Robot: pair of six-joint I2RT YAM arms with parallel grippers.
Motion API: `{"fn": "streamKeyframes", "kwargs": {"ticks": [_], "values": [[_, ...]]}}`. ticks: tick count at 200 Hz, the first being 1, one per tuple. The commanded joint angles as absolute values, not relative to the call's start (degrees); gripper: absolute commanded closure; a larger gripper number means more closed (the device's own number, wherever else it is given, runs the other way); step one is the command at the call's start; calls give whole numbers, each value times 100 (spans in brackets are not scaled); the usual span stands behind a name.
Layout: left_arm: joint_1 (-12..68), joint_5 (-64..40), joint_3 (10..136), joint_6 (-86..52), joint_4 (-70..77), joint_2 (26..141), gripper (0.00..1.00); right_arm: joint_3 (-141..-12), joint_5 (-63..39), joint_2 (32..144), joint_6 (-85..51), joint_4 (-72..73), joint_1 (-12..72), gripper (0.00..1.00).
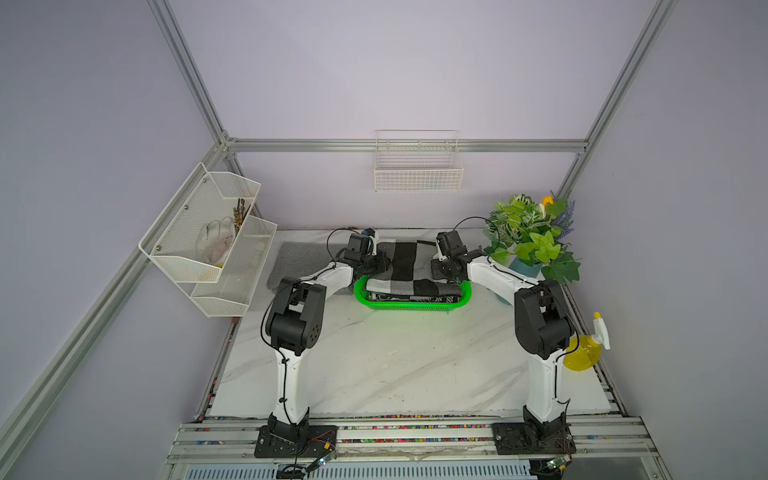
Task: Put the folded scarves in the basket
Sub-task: Place the scarf in the basket.
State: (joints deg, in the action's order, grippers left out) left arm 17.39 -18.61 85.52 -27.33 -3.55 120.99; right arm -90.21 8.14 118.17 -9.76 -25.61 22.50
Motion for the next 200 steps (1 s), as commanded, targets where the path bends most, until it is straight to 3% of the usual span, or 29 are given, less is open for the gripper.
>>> {"fn": "streamKeyframes", "kwargs": {"ticks": [1, 22, 57, 92, 152, 200], "values": [[1743, -1600, 8153, -2548, -1009, 12262, 100, -8677, 1101, 11991, -959, -2778, 2259, 88], [1748, -1644, 8063, -2519, -976, 12296, 100, -8681, 1146, 12014, -954, -2786, 2291, 85], [1723, -1321, 8012, -2422, -1122, 12205, 98, -8644, 1469, 11800, -914, -2868, 2414, 69], [1729, -1340, 8022, -2426, -1113, 11866, 69, -8674, 1757, 11419, -897, -2961, 2572, 60], [1747, -1234, 8277, -2395, -1500, 11352, 59, -8788, 2614, 10855, -953, -3308, 2855, 53], [1714, -1238, 8256, -2356, -1642, 11374, 57, -8573, 3055, 10789, -940, -3475, 2847, 51]]}}
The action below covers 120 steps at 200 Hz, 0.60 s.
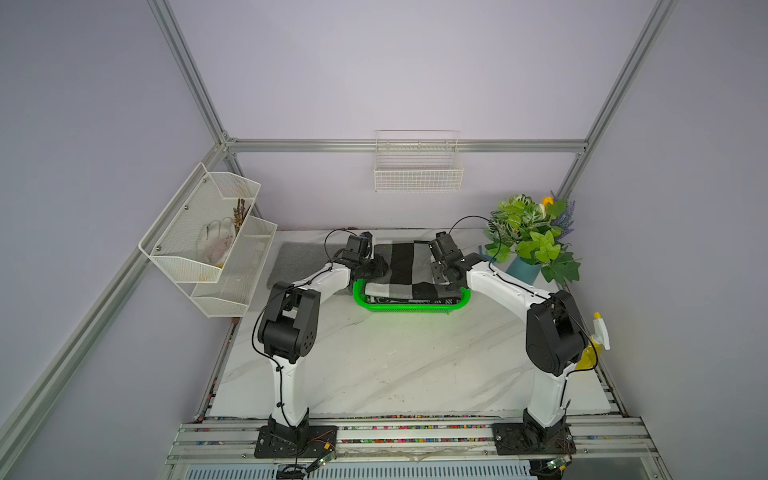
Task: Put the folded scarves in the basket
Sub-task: Place the scarf in the basket.
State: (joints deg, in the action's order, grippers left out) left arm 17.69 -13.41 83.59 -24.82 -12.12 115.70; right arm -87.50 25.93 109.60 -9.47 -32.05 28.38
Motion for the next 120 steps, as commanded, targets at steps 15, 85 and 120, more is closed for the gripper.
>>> {"fn": "streamKeyframes", "kwargs": {"ticks": [15, 85, 120], "values": [[1714, -1117, 8161, -2331, -1650, 11188, 56, -8538, 3211, 10615, -958, -3570, 2931, 51], [1696, -316, 7902, -2102, -2073, 9973, 54, -8623, 2121, 9885, -960, -3221, 3402, 55], [2031, -387, 7937, -2100, -1936, 9625, 53, -8841, 2047, 10473, -836, -2673, 3384, 70]]}}
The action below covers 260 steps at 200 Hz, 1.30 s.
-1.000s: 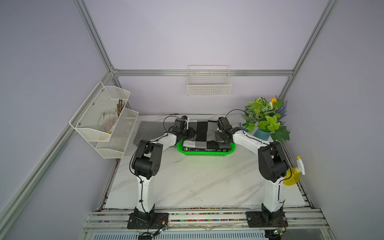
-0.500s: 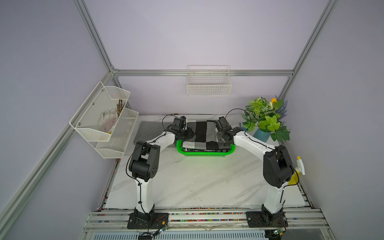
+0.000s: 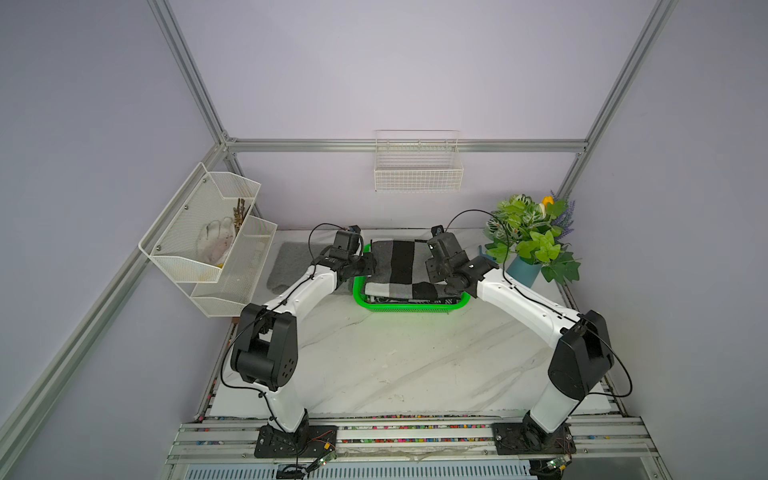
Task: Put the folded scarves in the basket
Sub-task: Place the scarf in the basket, then move the scarf to the center of the board.
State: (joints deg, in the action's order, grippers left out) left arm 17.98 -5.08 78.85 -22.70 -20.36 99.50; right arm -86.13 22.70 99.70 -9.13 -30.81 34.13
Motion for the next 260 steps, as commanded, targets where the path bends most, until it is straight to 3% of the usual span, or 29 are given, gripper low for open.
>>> {"fn": "streamKeyframes", "kwargs": {"ticks": [1, 22, 63, 83, 132, 177, 222, 260], "values": [[2035, -400, 7937, -2104, -1913, 9620, 53, -8854, 2056, 10501, -835, -2673, 3384, 70], [2067, -1518, 7591, -2469, -489, 9778, 55, -9106, 2104, 10983, -730, -2447, 3354, 76], [2061, -2337, 8064, -2843, 526, 11062, 57, -9103, 2117, 11346, -729, -1891, 3015, 90], [2050, -2213, 8553, -2815, 121, 11610, 57, -8755, 2242, 11317, -730, -1804, 2920, 91], [1891, -1519, 8413, -2760, -350, 11777, 59, -7605, 2795, 11048, -730, -1363, 2876, 90], [1723, -1259, 7864, -2602, -299, 11204, 59, -7641, 2758, 10811, -882, -1755, 2862, 89], [1506, -1106, 7153, -2558, -349, 9614, 57, -8097, 2319, 10084, -750, -2240, 3183, 68], [1079, -364, 6577, -2408, -1049, 8292, 55, -8142, 1653, 9566, -722, -2689, 3208, 64]]}}
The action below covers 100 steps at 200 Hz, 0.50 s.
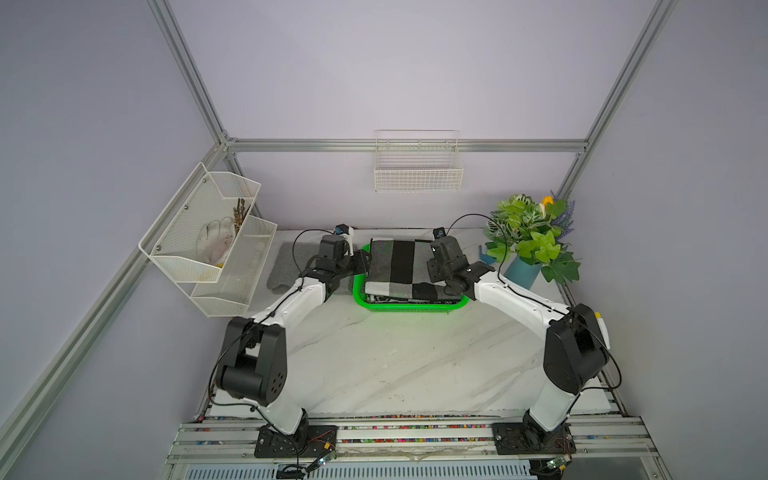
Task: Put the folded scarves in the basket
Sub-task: Move the scarf to the center of the board.
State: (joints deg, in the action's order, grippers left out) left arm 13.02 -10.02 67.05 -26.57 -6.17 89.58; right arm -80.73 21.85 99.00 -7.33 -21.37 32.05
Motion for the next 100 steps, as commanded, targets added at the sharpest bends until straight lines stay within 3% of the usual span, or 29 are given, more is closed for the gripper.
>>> {"fn": "streamKeyframes", "kwargs": {"ticks": [1, 25, 49, 68, 100], "values": [[1071, -327, 6576, -2395, -1074, 8277, 55, -8127, 1635, 9547, -726, -2698, 3212, 64], [823, 191, 6457, -2393, -1462, 8259, 50, -7644, 1032, 8951, -785, -2632, 3319, 62], [514, -197, 6000, -2544, -969, 8407, 49, -6976, 602, 8196, -1002, -2264, 3407, 60], [492, -177, 6051, -2191, -837, 8812, 40, -6667, 463, 7844, -1110, -2175, 3514, 59], [444, -180, 6316, -1865, -605, 9595, 34, -6407, 207, 7532, -1211, -2127, 3686, 58]]}}
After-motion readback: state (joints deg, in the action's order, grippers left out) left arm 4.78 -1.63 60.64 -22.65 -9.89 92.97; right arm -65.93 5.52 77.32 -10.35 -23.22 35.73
